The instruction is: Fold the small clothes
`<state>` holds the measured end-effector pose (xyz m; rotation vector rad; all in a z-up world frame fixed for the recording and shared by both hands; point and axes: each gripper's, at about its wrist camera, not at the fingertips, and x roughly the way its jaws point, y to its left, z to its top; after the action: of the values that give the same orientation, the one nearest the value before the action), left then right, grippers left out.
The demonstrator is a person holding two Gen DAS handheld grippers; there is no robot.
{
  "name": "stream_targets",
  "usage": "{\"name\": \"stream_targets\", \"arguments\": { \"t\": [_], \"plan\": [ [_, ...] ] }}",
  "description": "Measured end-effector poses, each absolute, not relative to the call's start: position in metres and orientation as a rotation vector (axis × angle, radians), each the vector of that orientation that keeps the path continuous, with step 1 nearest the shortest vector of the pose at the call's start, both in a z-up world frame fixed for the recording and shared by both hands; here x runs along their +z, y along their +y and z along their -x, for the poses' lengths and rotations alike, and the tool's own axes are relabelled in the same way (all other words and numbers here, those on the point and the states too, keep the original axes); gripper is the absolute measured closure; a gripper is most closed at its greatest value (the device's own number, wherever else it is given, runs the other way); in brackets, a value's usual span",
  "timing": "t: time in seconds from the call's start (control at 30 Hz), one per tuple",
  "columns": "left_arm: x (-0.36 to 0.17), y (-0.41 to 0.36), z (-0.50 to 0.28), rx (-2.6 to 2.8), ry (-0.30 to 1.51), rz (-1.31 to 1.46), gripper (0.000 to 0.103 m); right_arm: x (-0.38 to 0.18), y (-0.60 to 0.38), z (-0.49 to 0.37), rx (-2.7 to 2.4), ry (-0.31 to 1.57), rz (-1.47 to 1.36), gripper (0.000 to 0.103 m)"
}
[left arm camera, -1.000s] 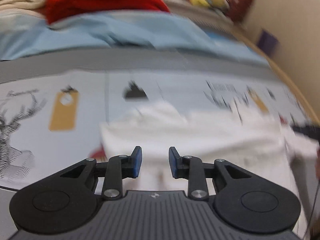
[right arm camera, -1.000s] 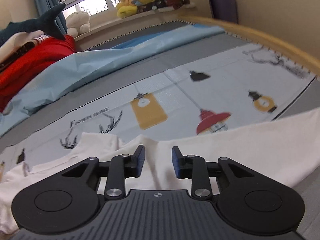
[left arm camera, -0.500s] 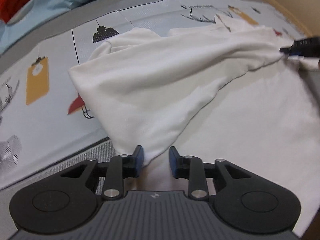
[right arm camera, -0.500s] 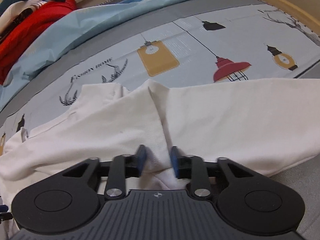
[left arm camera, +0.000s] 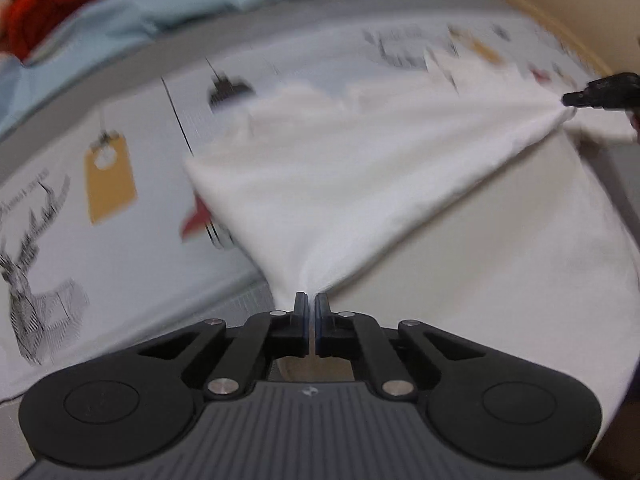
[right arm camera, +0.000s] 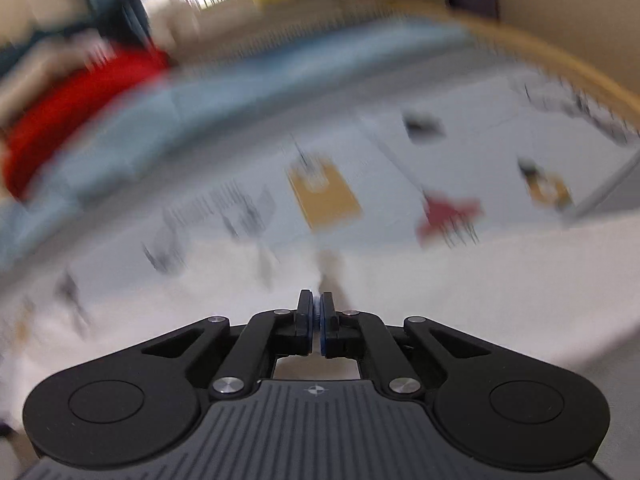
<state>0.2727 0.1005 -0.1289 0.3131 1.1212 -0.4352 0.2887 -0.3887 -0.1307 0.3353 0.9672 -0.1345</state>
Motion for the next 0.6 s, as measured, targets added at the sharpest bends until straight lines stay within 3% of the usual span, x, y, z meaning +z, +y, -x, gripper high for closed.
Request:
{"name": "stream_targets", "arguments": {
  "t": [0.07, 0.17, 0.23, 0.37, 0.47, 0.6],
  "plan": [
    [-0.135, 0.096, -0.267, -0.453, 1.157, -0.369, 0.097, -0.141, -0.387, -0.288, -0.219, 1.010, -0.257, 0.097],
    [-0.118, 0.101, -0.268, -0.484, 1.103, -0.267, 0.086, -0.118, -0.389, -0.279, -0.199, 0.859, -0.321, 0.096],
    [-0.108, 0.109, -0.274, -0.485, 1.051, -0.140, 0.086, -0.105, -0.378, -0.273, -0.093, 0.772, -0.321, 0.096],
    [-0.127, 0.119, -0.288, -0.397, 1.086, -0.037, 0.086, -0.139, -0.358, -0.283, 0.047, 0.980, -0.316, 0.083],
    [-0.153, 0.111, -0.290, -0.317, 1.207, -0.147, 0.087, -0.159, -0.360, -0.281, 0.002, 1.051, -0.309, 0.086],
    [-0.141, 0.110, -0.292, -0.326, 1.122, -0.073, 0.087, -0.152, -0.370, -0.276, -0.006, 1.028, -0.329, 0.085]
  ]
}}
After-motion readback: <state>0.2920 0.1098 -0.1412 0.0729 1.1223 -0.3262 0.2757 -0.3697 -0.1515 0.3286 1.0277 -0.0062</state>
